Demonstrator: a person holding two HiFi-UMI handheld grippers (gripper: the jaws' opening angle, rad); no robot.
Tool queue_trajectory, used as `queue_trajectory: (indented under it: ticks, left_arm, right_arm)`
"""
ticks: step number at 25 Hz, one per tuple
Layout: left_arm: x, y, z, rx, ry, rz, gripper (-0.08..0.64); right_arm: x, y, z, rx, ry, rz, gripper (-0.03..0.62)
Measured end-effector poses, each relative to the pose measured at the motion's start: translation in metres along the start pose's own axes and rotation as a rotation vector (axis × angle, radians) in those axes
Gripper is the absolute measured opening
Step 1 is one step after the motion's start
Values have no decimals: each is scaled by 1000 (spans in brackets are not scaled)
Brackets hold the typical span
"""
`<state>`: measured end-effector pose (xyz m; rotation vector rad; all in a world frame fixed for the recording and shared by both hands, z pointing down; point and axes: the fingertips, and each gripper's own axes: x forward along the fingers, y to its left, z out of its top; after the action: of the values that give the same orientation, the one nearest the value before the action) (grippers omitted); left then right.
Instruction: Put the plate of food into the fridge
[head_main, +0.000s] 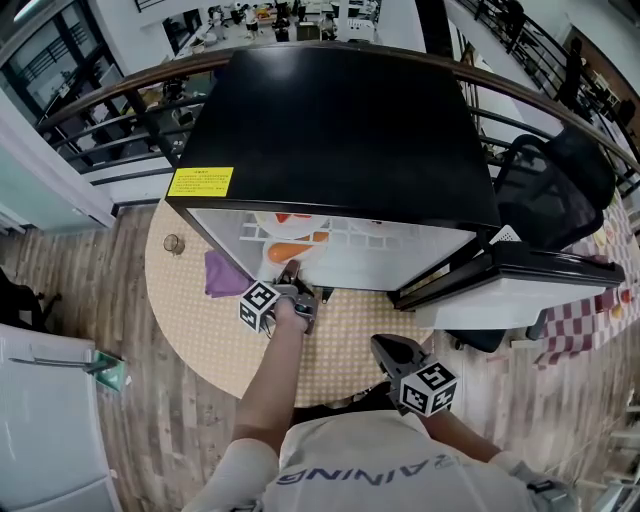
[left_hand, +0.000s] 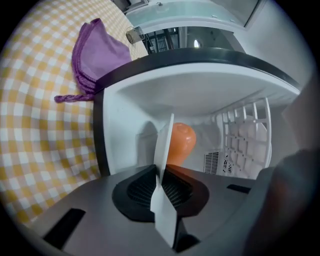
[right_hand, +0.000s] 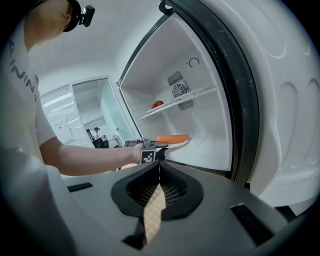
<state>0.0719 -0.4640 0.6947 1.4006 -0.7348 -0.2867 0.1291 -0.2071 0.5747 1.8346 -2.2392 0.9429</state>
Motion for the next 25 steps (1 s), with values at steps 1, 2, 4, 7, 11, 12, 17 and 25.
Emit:
queue_trajectory:
  ticks: [1, 2, 4, 7, 11, 12, 17, 25]
  left_arm:
    - [1, -1, 1, 19, 2, 5, 37]
    - [3, -2, 2, 43, 7, 13, 37]
    - [4, -3, 2, 113, 28, 34, 57]
    - [4, -9, -5, 264, 83, 55, 83]
    - [4, -19, -20, 483, 190, 51, 187]
    - [3, -20, -24, 547, 223, 57, 189]
    - [1, -14, -37, 822, 369, 148, 195]
    - [-11, 7, -41, 995, 446, 249, 188]
  right_arm:
    - [1, 0, 1, -1, 1, 2, 23]
    - [1, 0, 1, -1, 1, 3, 23]
    - [3, 1, 3, 2, 0, 4, 23]
    - [5, 2, 3, -1, 3, 10, 23]
    - [8, 5, 3, -5, 5, 22, 23]
    - [8, 6, 2, -5, 6, 25, 23]
    - [9, 9, 0, -5, 11, 28, 23]
    - [6, 10, -2, 3, 6, 20, 23]
